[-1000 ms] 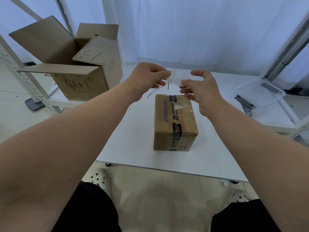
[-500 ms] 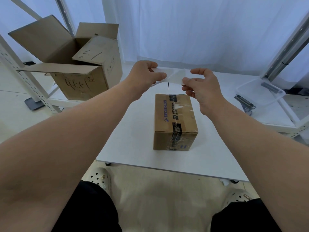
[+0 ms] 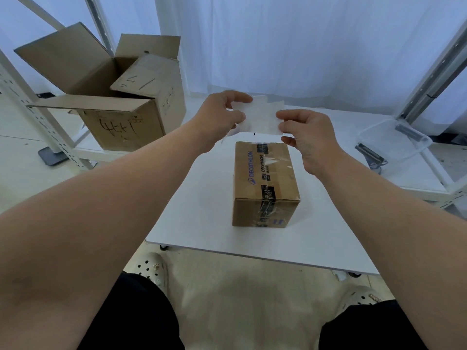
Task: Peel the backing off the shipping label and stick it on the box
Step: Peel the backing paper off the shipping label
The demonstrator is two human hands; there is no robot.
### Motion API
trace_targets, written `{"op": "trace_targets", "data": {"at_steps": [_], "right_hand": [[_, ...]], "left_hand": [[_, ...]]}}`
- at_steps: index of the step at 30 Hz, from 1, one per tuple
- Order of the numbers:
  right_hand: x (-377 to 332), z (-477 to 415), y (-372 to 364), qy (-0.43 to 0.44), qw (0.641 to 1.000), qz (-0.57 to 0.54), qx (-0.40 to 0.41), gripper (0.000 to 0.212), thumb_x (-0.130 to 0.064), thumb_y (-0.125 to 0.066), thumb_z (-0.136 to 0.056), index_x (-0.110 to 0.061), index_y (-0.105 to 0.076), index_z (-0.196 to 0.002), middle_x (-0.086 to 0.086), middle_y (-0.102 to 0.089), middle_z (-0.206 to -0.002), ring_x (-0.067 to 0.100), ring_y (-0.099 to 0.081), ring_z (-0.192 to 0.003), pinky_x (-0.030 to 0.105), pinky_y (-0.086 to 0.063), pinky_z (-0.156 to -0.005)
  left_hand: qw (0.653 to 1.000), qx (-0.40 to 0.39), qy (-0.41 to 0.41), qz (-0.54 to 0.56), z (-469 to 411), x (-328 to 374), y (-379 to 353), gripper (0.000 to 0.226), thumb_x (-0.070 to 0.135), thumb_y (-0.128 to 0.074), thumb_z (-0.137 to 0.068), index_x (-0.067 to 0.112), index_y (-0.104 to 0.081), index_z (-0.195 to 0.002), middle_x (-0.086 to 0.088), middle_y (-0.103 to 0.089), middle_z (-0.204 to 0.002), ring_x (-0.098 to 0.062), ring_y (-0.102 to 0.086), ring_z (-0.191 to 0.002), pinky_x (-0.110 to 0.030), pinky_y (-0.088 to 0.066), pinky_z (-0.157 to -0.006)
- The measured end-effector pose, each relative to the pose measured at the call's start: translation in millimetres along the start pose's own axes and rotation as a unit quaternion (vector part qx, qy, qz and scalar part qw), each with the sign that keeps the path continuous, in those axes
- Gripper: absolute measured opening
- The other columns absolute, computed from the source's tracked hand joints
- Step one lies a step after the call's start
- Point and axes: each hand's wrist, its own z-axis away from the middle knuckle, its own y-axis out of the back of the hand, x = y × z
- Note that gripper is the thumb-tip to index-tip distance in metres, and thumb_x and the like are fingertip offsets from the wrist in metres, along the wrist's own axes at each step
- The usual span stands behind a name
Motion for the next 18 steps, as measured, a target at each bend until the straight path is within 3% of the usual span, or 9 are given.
{"op": "trace_targets", "data": {"at_steps": [4, 7, 9, 10, 13, 15, 18], "right_hand": [[-3, 1, -2, -0.01, 1.0, -0.015, 0.004, 0.015, -0.006, -0.061, -0.084, -0.017, -0.071, -0.086, 0.0, -0.067, -0.094, 0.013, -0.059, -0.085, 0.028, -0.054, -0.079], [-4, 1, -2, -0.014, 0.999, -0.016, 0.024, 0.022, -0.003, -0.053, -0.085, -0.016, -0.072, -0.086, 0.001, -0.066, -0.092, 0.011, -0.058, -0.081, 0.027, -0.054, -0.079], [-1, 0, -1, 0.029, 0.998, 0.049, 0.027, 0.034, 0.005, -0.046, -0.084, -0.016, -0.071, -0.089, -0.001, -0.065, -0.092, 0.008, -0.056, -0.077, 0.021, -0.053, -0.075], [0, 1, 0, 0.07, 0.992, 0.106, 0.024, 0.036, 0.008, -0.045, -0.083, -0.015, -0.071, -0.094, -0.002, -0.064, -0.092, 0.005, -0.055, -0.074, 0.016, -0.05, -0.071], [5, 2, 1, 0.204, 0.941, 0.269, 0.009, 0.029, 0.002, -0.051, -0.084, -0.013, -0.069, -0.101, -0.004, -0.06, -0.094, 0.007, -0.051, -0.079, 0.017, -0.043, -0.076], [8, 1, 2, 0.268, 0.905, 0.33, 0.01, 0.021, -0.007, -0.056, -0.085, -0.015, -0.07, -0.099, -0.006, -0.052, -0.095, 0.01, -0.046, -0.091, 0.024, -0.04, -0.079], [6, 2, 2, 0.324, 0.868, 0.374, 0.033, 0.013, -0.012, -0.061, -0.084, -0.014, -0.07, -0.094, 0.002, -0.049, -0.097, 0.016, -0.043, -0.097, 0.022, -0.033, -0.079]], "left_hand": [[1.0, -0.003, 0.006, -0.004, 0, 0, -3, 0.034, 0.001, -0.053, -0.088, 0.014, -0.062, -0.117, -0.002, -0.058, -0.12, -0.012, -0.056, -0.087, -0.014, -0.046, -0.076], [1.0, 0.011, 0.0, -0.001, 2, 4, -3, 0.028, 0.009, -0.052, -0.093, 0.013, -0.061, -0.119, 0.002, -0.057, -0.116, -0.004, -0.055, -0.083, -0.007, -0.045, -0.063], [1.0, 0.016, 0.004, 0.016, 2, 4, -3, 0.026, 0.014, -0.05, -0.096, 0.012, -0.062, -0.118, 0.002, -0.057, -0.114, -0.002, -0.054, -0.081, -0.002, -0.043, -0.057], [1.0, 0.018, 0.005, 0.014, 1, 3, -3, 0.025, 0.017, -0.049, -0.096, 0.013, -0.062, -0.118, 0.003, -0.057, -0.114, -0.002, -0.054, -0.086, -0.002, -0.042, -0.062], [1.0, 0.015, 0.008, -0.009, 0, 1, -1, 0.027, 0.021, -0.051, -0.095, 0.014, -0.062, -0.119, 0.007, -0.057, -0.112, -0.008, -0.051, -0.102, -0.017, -0.033, -0.087], [1.0, 0.004, 0.015, -0.015, -1, -1, -1, 0.029, 0.023, -0.054, -0.094, 0.013, -0.063, -0.12, 0.007, -0.059, -0.113, -0.008, -0.051, -0.103, -0.02, -0.032, -0.088], [0.999, -0.025, 0.03, 0.015, -1, 1, 0, 0.028, 0.03, -0.054, -0.093, 0.013, -0.068, -0.111, 0.004, -0.063, -0.11, -0.01, -0.055, -0.099, -0.019, -0.036, -0.081]]}}
